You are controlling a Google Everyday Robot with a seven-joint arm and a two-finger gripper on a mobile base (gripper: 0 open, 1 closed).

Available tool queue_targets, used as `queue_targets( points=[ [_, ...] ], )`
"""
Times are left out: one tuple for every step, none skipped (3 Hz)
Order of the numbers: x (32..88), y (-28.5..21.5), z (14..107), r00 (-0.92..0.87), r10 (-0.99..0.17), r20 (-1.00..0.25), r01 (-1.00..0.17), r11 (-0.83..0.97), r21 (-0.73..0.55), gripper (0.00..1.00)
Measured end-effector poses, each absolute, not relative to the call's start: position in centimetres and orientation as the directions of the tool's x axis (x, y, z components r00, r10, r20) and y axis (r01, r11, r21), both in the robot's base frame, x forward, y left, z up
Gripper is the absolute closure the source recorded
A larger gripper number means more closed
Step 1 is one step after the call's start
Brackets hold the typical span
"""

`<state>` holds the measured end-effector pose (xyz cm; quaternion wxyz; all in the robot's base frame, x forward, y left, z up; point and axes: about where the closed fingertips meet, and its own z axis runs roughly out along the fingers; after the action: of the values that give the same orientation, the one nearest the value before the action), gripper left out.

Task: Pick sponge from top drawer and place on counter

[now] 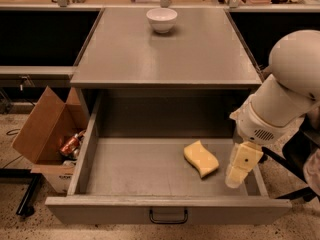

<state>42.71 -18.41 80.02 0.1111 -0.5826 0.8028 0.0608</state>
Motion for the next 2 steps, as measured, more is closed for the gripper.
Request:
queue_targets(
  points=[
    [42.71,-18.41,80.02,-0.296,-0.922,-0.249,-0.949,0.314,-0.032,0.00],
    [43.20,-18.27,79.26,-0.294,-0.919,-0.264,-0.951,0.310,-0.020,0.00]
  ],
)
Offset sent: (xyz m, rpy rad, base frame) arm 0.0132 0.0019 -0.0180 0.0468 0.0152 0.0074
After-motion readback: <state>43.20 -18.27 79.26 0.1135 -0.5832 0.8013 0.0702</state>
